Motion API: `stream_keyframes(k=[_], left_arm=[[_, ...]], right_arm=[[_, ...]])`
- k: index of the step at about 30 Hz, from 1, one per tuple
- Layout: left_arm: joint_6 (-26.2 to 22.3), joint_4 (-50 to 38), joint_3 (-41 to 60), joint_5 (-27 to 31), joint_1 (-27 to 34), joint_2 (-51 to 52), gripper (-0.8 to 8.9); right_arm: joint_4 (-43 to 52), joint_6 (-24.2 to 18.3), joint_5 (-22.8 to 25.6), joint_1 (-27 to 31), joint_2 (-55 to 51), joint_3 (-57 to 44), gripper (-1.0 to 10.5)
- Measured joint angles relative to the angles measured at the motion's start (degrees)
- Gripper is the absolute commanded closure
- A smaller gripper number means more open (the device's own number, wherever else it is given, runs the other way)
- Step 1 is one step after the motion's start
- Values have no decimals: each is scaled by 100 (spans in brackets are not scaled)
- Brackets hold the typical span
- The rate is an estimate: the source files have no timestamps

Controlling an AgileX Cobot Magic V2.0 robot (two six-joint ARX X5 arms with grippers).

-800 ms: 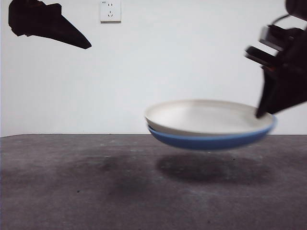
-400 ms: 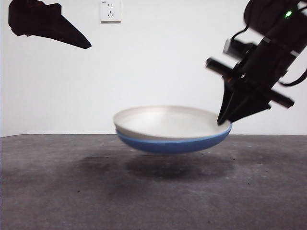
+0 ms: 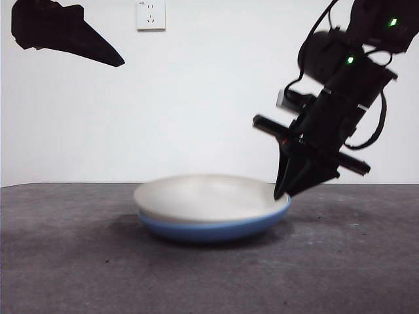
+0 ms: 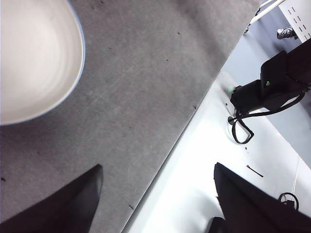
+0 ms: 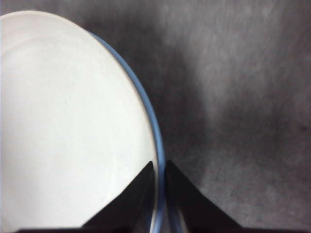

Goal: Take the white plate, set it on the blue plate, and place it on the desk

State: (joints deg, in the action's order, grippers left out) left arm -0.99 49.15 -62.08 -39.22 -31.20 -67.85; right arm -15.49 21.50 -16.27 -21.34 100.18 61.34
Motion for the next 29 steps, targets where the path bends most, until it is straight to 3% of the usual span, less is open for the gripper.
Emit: stream_keyframes(k=[7, 12, 14, 23, 29], left_arm=[[0, 74, 0, 0, 0, 0, 444], [0, 79, 0, 0, 0, 0, 444], [0, 79, 0, 0, 0, 0, 444], [0, 79, 0, 0, 0, 0, 444], [0, 79, 0, 0, 0, 0, 444]], right_arm=[[2, 35, -9, -9, 164, 2, 924], [-13, 44, -17, -15, 164, 2, 708], [-46, 46, -17, -22, 164, 2, 672], [-444, -37, 157, -26, -452, 2, 669], [-1165, -566, 271, -26, -1519, 4, 669]])
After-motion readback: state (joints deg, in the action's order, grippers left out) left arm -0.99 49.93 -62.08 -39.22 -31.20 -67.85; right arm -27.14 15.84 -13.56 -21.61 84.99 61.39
